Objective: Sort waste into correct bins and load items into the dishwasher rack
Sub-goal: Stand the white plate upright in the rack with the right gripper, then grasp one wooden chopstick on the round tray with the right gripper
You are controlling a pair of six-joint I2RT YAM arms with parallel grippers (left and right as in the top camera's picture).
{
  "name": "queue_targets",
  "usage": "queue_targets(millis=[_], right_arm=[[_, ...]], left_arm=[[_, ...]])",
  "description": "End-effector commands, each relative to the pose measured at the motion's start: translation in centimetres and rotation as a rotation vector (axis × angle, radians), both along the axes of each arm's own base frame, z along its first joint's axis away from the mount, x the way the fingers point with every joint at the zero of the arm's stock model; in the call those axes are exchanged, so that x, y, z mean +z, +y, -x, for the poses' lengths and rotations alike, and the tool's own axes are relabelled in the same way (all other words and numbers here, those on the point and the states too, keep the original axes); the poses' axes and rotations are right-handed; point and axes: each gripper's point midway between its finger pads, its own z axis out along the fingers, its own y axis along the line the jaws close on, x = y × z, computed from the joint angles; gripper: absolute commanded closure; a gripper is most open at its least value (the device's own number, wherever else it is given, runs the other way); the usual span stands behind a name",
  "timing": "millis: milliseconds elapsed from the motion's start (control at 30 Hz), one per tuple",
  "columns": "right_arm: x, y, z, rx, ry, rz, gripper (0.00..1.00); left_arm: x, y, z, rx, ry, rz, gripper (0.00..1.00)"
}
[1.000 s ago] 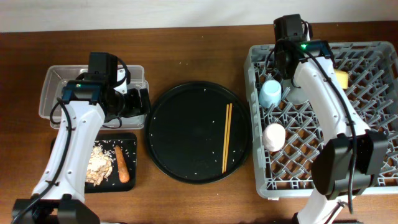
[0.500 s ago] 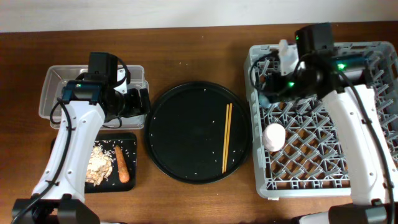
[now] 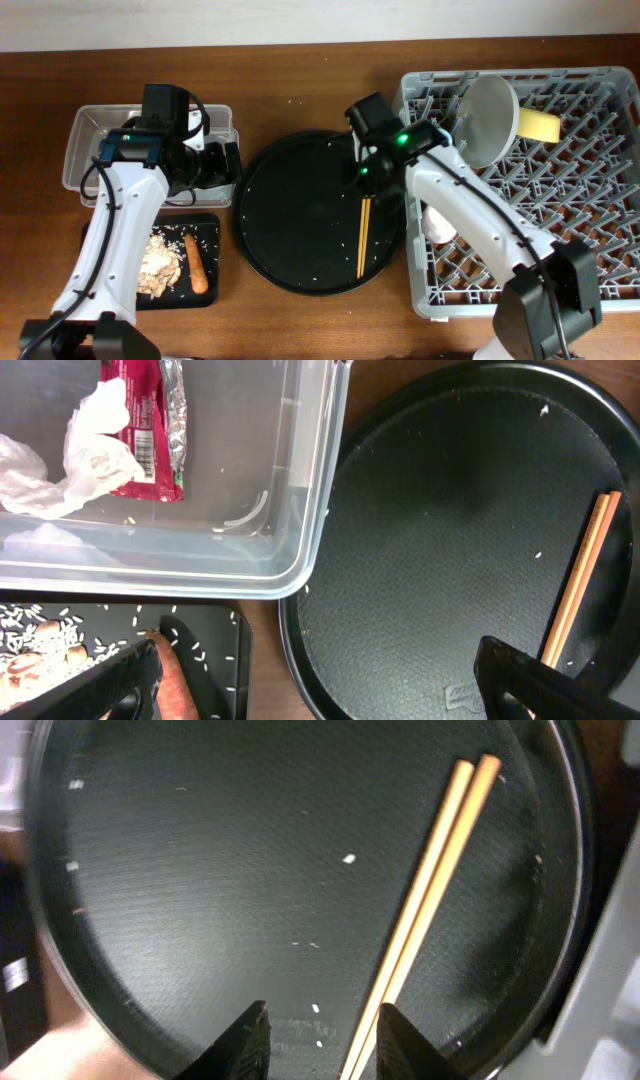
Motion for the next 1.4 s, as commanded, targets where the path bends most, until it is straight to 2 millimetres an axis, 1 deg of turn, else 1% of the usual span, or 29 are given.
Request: queue_targets(millis=[0, 33, 133, 200, 267, 333, 433, 733, 967, 1067, 1100, 1233, 1367], right_arm=[[-2.7, -1.4, -0.2, -0.15, -0.022, 0.093, 0.68], [-3.9, -1.4, -0.3, -0.159, -0.033, 0.083, 0.7], [-5.8, -1.3, -0.5, -0.16, -0.063, 0.062, 0.73], [-6.5, -1.2, -0.7, -0.162, -0.081, 0.052, 0.75], [-7.2, -2.1, -0.7, -0.218, -0.09, 0.079, 0.76], [-7.9, -2.3, -0.5, -0.223, -0.097, 0.081, 0.76], [-9.0, -2.4, -0.2, -0.24, -0.098, 0.073, 0.8], [-10.1, -2.5, 0.0, -0.248, -0.113, 0.058, 0.8], [-10.1, -2.3, 0.1, -0.266, -0.104, 0.044, 0.8], [-10.1, -1.7, 0.2, -0.248, -0.112, 0.041, 0.79], [-10.5, -1.2, 0.3, -0.237, -0.112, 0.042, 0.79], [-12.1, -1.5, 0.5, -0.237, -0.086, 0.07, 0.79], [-12.4, -1.5, 0.5, -0.236, -0.085, 0.072, 0.81]], left_arm=[[0.1, 0.0, -0.1, -0.009, -0.003, -0.006, 0.01], [0.1, 0.0, -0.1, -0.009, -0.003, -0.006, 0.01], [0.1, 0.0, -0.1, -0.009, -0.003, -0.006, 0.01], [0.1, 0.0, -0.1, -0.009, -0.003, -0.006, 0.01], [0.1, 0.0, -0.1, -0.009, -0.003, -0.006, 0.01], [0.1, 0.0, -0.1, -0.009, -0.003, -0.006, 0.01], [0.1, 0.0, -0.1, -0.009, -0.003, -0.006, 0.01], [0.1, 0.0, -0.1, -0.009, -0.003, -0.006, 0.01], [0.1, 0.0, -0.1, -0.009, -0.003, -0.006, 0.01], [0.1, 0.0, -0.1, -0.009, -0.003, -0.006, 0.01], [0.1, 0.0, -0.1, -0.009, -0.003, -0.006, 0.0], [0.1, 0.0, -0.1, -0.009, -0.003, -0.006, 0.01], [0.1, 0.0, -0.1, -0.009, -0.003, -0.006, 0.01]])
